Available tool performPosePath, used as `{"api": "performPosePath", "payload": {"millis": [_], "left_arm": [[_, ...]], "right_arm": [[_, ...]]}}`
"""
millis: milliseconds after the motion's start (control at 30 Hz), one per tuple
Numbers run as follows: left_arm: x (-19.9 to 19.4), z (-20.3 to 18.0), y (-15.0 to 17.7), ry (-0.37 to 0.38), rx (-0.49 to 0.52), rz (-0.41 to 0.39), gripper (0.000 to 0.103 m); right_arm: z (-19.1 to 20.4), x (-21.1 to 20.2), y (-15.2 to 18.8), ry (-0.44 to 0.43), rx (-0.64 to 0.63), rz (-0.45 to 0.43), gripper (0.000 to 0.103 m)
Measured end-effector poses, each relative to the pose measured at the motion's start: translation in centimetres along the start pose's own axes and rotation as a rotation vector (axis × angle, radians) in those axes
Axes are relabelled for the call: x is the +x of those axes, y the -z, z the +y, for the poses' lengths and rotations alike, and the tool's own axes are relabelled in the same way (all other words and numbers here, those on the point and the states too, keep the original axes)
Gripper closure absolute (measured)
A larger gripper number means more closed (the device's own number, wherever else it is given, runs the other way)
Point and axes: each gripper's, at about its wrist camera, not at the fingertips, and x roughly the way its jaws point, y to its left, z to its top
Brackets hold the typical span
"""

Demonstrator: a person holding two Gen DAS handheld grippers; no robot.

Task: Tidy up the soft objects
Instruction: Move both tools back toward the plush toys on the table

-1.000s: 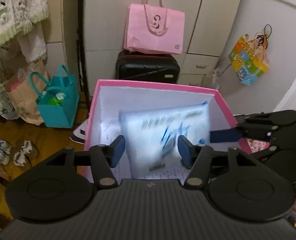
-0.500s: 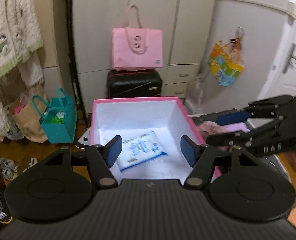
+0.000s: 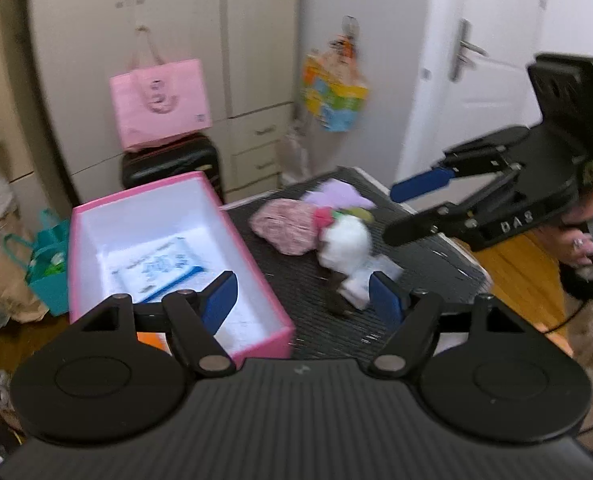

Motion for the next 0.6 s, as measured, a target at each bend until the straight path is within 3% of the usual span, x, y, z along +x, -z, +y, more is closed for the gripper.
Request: {"api": "performPosePath", "payload": {"millis": [400, 600], "left_arm": [[3.6, -8.1, 0.1, 0.101, 0.097, 0.013, 0.031], [8.1, -9.2, 1.3, 0.143, 0.049, 0.061, 0.031]], "right_arm": [[-2.2, -4.3, 6.9, 0.072, 0.058, -0.062, 0.04], [-4.3, -3.9, 9.5, 0.121, 0.083, -0.056, 0.04]]}}
